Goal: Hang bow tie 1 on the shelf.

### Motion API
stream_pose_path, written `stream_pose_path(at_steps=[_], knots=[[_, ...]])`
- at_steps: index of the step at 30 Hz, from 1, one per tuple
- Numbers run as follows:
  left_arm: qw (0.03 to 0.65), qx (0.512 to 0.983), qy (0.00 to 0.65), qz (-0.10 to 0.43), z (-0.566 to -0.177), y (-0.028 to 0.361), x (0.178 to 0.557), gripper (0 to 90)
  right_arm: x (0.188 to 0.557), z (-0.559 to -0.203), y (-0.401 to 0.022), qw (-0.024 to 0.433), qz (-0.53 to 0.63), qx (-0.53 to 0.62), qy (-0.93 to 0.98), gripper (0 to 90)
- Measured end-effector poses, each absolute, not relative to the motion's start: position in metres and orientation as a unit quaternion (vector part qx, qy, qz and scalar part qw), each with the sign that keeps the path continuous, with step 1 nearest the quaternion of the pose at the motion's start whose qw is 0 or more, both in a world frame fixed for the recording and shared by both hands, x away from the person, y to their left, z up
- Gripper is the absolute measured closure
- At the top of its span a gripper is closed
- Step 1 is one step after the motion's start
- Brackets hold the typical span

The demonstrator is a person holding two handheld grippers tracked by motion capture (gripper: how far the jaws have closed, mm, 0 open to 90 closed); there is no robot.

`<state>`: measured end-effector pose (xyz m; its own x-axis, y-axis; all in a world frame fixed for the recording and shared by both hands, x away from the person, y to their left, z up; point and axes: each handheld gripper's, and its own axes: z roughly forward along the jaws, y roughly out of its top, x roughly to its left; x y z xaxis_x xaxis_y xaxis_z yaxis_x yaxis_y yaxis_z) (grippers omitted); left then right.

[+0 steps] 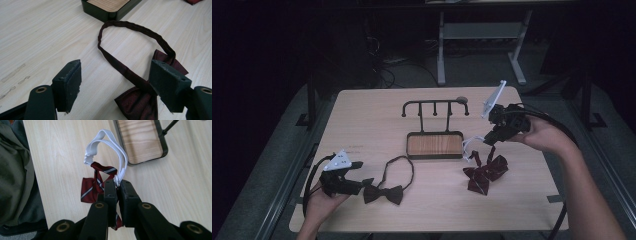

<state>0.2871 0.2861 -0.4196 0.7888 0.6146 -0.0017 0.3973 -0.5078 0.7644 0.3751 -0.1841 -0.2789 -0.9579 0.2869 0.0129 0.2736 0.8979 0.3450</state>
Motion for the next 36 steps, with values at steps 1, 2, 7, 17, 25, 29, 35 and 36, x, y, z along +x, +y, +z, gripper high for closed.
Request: stream_pose_path(at_steps=[1, 2, 7, 17, 25, 29, 35, 36], knots=[[0.399, 0.857, 0.295, 0.136, -0.42, 0.286, 0.287, 26.1, 0.376, -0.278, -0.184, 0.023, 0.175, 0.143, 0.974, 84.1], [0.398, 0.858, 0.296, 0.136, -0.42, 0.286, 0.287, 26.1, 0.376, -0.276, -0.183, 0.025, 0.176, 0.145, 0.973, 84.0], [0.4, 0.857, 0.295, 0.137, -0.42, 0.286, 0.287, 26.1, 0.381, -0.27, -0.179, 0.03, 0.172, 0.144, 0.974, 84.0], [0.4, 0.856, 0.296, 0.138, -0.419, 0.287, 0.287, 26.2, 0.391, -0.263, -0.175, 0.035, 0.173, 0.154, 0.972, 84.0], [0.4, 0.857, 0.294, 0.139, -0.419, 0.287, 0.286, 26.2, 0.4, -0.26, -0.174, 0.034, 0.178, 0.164, 0.97, 84.0], [0.399, 0.858, 0.294, 0.138, -0.419, 0.286, 0.286, 26.1, 0.406, -0.256, -0.173, 0.034, 0.18, 0.166, 0.969, 84.0], [0.402, 0.856, 0.296, 0.136, -0.419, 0.286, 0.286, 26.1, 0.415, -0.251, -0.171, 0.036, 0.179, 0.174, 0.968, 84.0], [0.401, 0.856, 0.296, 0.136, -0.419, 0.286, 0.286, 26.1, 0.417, -0.25, -0.171, 0.037, 0.178, 0.176, 0.967, 84.0]])
